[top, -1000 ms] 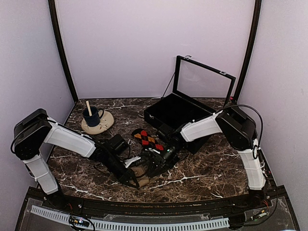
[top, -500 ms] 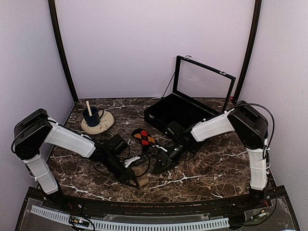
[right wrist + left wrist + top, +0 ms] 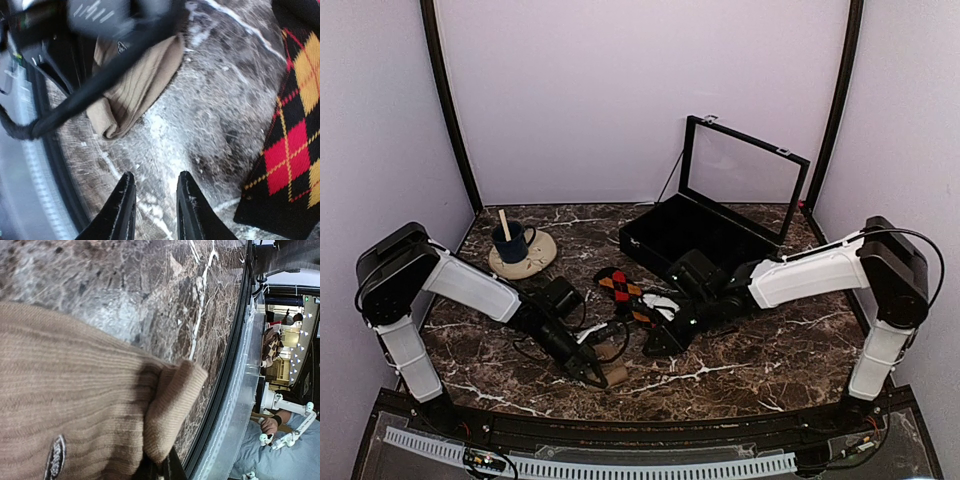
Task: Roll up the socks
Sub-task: Roll the sock at the corner of the board.
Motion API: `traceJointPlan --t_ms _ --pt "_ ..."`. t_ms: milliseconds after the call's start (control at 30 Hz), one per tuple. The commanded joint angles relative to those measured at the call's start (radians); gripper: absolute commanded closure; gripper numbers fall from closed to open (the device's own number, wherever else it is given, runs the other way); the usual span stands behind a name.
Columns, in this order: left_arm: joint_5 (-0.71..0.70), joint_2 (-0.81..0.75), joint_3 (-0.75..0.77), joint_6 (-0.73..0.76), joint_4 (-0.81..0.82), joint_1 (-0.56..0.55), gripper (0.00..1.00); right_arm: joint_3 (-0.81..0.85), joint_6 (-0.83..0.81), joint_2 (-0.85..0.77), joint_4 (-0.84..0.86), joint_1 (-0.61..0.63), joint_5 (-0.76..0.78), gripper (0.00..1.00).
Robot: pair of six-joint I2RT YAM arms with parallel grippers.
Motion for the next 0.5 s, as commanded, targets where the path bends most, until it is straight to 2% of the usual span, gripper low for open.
traceJointPlan --t_ms 0,300,467 --pt "0.035 0.025 -0.004 0.01 -0.031 0.034 1.0 -0.059 -0.141 -0.058 0.123 0.111 0.332 0.73" --pt "0.114 0.067 -0.007 0.065 -0.071 0.064 1.0 -0.056 -0.395 0.01 0.244 0.349 0.675 0.71" --pt "0.132 0.085 -0.006 0.102 -0.097 0.086 1.0 -0.023 -0.466 0.074 0.272 0.421 0.756 0.64"
